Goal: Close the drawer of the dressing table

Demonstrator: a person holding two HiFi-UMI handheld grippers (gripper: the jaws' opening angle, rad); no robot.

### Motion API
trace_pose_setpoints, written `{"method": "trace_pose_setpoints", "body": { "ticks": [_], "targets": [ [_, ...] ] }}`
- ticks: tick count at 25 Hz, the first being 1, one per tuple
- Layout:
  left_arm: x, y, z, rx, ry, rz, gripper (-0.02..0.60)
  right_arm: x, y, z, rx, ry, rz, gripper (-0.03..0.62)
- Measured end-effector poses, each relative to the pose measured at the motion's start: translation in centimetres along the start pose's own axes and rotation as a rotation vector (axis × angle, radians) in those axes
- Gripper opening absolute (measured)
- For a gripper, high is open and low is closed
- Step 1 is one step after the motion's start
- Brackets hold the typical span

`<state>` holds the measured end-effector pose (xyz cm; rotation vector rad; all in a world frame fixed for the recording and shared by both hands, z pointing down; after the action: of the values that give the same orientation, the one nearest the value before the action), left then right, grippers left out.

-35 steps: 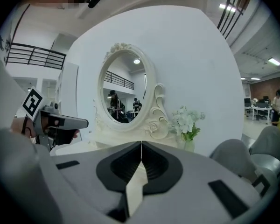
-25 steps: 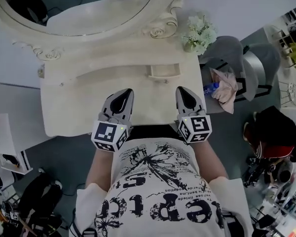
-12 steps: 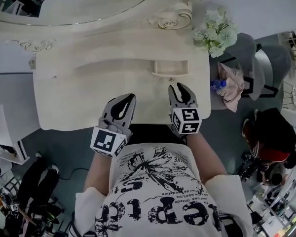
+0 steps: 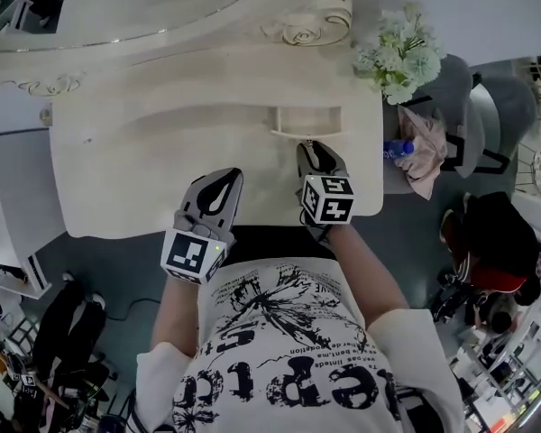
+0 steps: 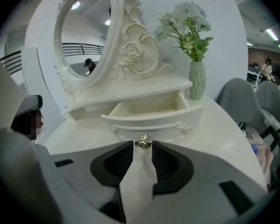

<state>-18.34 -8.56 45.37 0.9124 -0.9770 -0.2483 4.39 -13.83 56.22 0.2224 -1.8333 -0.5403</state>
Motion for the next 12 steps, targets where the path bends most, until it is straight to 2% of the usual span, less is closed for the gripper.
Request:
{"method": "trace_pose_setpoints", "body": {
  "ticks": [12],
  "targets": [
    [0.20, -0.77, 0.45, -0.034, 0.005, -0.019, 0.020, 0.05, -0.57, 0.18, 0.017, 0.062, 0.033, 0.107]
  ]
}}
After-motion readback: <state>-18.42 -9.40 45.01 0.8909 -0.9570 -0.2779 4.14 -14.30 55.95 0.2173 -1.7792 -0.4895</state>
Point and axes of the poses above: the fingertips, and each gripper's own axes: x forward along the fingers, z to its left, y out of its underside, the point moved 9 cm from there along -x, backward along the fingers, and after that the axes turned 15 degrees about z, right-handed, at the moved point
